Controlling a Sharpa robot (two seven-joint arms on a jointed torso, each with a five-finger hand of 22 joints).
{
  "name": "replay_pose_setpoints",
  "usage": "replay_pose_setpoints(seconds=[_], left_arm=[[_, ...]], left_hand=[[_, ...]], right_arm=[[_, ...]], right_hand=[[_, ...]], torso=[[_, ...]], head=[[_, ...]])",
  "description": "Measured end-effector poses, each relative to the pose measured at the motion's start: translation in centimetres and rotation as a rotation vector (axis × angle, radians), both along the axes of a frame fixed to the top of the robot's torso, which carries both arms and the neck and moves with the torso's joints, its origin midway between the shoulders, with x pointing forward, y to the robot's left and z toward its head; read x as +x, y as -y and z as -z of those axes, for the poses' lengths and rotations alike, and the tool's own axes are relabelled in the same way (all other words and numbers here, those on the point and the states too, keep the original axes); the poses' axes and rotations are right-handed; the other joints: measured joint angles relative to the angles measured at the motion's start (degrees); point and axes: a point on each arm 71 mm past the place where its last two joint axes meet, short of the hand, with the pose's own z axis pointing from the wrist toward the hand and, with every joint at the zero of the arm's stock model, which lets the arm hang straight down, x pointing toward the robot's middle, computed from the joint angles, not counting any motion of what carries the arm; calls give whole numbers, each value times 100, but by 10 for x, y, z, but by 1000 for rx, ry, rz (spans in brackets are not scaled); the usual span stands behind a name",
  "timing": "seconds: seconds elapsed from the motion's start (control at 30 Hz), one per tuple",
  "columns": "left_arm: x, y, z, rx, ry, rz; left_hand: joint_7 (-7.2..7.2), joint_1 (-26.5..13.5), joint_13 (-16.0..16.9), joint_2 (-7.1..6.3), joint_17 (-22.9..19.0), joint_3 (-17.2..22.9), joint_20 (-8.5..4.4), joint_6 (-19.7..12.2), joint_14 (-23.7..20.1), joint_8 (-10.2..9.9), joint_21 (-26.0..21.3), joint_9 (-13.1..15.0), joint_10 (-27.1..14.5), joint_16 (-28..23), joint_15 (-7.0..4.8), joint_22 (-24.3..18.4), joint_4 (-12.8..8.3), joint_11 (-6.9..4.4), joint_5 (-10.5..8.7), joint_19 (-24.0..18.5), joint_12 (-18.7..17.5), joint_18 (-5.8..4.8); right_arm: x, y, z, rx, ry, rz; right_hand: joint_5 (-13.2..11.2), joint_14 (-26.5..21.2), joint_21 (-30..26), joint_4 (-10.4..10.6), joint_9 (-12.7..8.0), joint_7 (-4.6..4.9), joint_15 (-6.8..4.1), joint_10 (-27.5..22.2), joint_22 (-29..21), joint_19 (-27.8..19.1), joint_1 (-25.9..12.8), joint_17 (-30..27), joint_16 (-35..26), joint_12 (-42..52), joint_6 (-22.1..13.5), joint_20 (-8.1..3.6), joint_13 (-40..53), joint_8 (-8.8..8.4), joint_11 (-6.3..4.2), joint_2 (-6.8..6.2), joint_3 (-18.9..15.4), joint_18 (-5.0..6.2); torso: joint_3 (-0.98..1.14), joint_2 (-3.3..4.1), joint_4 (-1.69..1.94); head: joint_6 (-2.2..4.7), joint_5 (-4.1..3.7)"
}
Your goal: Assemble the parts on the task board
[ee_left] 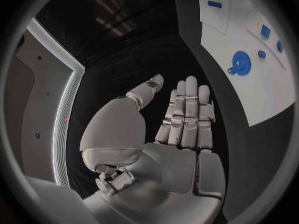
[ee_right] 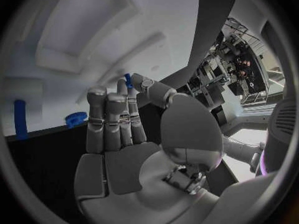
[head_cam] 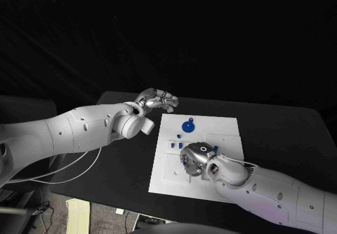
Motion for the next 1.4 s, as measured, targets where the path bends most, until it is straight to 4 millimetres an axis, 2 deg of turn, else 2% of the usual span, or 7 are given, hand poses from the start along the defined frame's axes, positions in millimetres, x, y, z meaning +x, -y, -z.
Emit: replay_pose_setpoints(seconds=[0.17,0.37,0.53,0.67,0.93,1.2,1.4], left_arm=[[0,0,0,0,-1,0],[0,-1,0,1,-2,-1],[0,-2,0,2,-3,-2],[0,-2,0,2,-5,-2],[0,-3,0,3,-7,-3],[0,-6,1,5,-8,-7],[0,-8,1,6,-8,-10]], left_hand=[[0,0,0,0,3,0,0,0,0,0,0,0,0,0,0,0,0,0,0,0,0,0],[0,0,0,0,8,0,0,0,0,0,0,0,0,0,0,5,0,0,0,0,0,0],[0,0,-5,0,12,0,0,0,0,0,-22,0,0,-22,0,5,0,0,0,0,0,0],[-8,0,-4,0,22,0,0,-8,0,0,-22,-5,0,-22,0,4,0,0,0,0,0,0],[1,0,-4,0,37,0,0,-42,0,0,-22,-11,0,-44,0,10,0,0,0,0,0,0],[1,0,-4,0,42,0,0,-41,0,0,-22,-11,0,-44,0,10,0,0,0,0,0,0],[1,0,-9,0,48,0,0,-41,0,0,-22,-17,0,-44,0,15,0,0,0,0,0,0]], right_arm=[[1,1,1,7,-9,5],[0,4,2,28,-24,12],[0,7,2,56,-31,20],[0,12,1,76,-31,35],[5,26,-19,144,-13,67],[25,57,-74,202,31,115],[39,77,-106,136,18,134]], right_hand=[[96,-50,0,60,-36,106,50,-30,0,-34,-137,0,-28,-164,-189,-8,-1,-149,30,-67,-122,-1],[97,-72,-2,175,-128,220,234,-388,-1,-93,-276,-1,-62,-417,-562,10,-67,-380,281,-408,-351,-48],[95,-139,-16,175,-236,478,412,-980,-1,-171,-407,-1,-65,-725,-1091,33,-336,-604,490,-579,-683,-142],[206,-217,-66,119,-274,461,503,-1214,-1,-227,-419,-1,-67,-743,-1236,63,-402,-632,577,-591,-863,-143],[200,-196,-70,208,-273,491,483,-1077,-2,-221,-271,-1,-67,-593,-1169,59,-423,-580,488,-634,-805,-144],[117,-127,-70,296,-216,417,375,-742,-2,-139,-191,-2,-23,-358,-937,20,-369,-433,374,-590,-737,-145],[139,-110,-39,331,-211,400,357,-777,-3,-138,-209,8,1,-334,-981,20,-380,-438,392,-604,-886,-145]], torso=[[-2,-2,-3],[0,-2,-3],[-1,-2,-6],[0,-2,-6],[1,-2,-4],[0,-4,-7],[1,-7,-18]], head=[[-5,5],[-3,3],[8,-2],[16,-17],[52,-35],[131,-99],[197,-138]])
